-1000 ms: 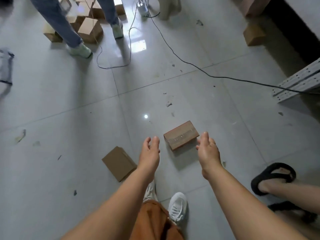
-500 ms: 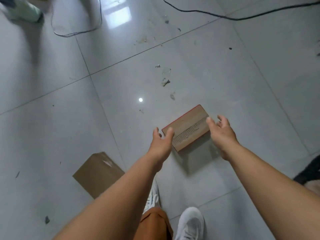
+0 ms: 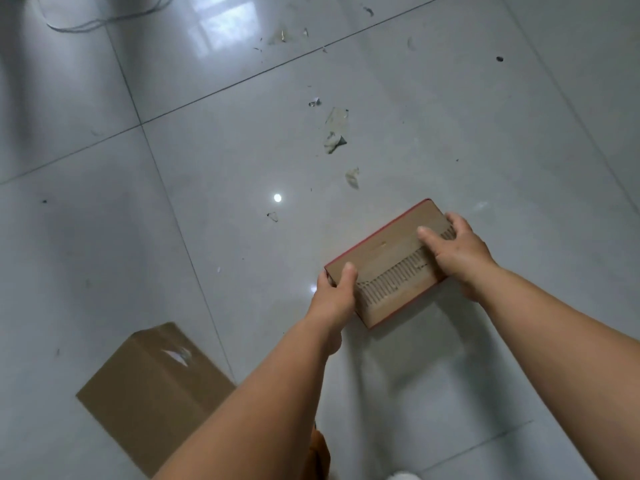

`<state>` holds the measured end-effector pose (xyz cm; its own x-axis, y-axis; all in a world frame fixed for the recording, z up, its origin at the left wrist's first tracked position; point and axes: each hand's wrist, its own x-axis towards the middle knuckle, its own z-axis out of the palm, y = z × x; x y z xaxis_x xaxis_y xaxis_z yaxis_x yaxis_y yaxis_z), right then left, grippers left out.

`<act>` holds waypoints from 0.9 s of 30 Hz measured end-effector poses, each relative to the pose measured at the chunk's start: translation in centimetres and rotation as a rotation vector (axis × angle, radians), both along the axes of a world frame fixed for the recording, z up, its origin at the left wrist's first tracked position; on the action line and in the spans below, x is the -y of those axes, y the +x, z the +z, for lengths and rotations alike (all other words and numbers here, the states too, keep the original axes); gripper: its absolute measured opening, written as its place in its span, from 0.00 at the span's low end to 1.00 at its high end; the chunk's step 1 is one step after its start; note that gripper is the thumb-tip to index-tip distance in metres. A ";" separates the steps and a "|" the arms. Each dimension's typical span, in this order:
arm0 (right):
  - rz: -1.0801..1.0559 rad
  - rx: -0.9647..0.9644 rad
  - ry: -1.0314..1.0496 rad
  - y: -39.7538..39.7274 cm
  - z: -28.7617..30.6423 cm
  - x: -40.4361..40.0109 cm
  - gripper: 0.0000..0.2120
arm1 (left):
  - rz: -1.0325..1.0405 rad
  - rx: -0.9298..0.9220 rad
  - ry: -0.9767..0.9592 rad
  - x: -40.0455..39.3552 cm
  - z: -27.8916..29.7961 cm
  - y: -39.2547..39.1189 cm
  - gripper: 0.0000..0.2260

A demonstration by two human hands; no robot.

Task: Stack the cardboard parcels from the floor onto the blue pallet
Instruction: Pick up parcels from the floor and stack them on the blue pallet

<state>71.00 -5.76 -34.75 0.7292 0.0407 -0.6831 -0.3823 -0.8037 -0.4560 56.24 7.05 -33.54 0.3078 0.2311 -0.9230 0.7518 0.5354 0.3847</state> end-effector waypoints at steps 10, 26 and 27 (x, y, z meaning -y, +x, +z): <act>-0.139 0.058 0.137 -5.6 7.6 0.2 0.22 | 0.111 0.072 0.159 -1.3 7.9 -2.9 0.13; -0.347 0.177 0.157 -16.1 37.8 2.7 0.18 | 0.130 0.154 0.302 1.1 38.5 -10.0 0.12; -0.366 0.183 0.155 -16.8 39.4 3.2 0.18 | 0.110 0.155 0.308 1.3 40.0 -10.5 0.12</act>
<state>54.16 -8.93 4.63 0.8233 -0.1509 -0.5472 -0.5306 -0.5471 -0.6475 45.69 5.75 6.46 0.3959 0.5306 -0.7495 0.6163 0.4516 0.6452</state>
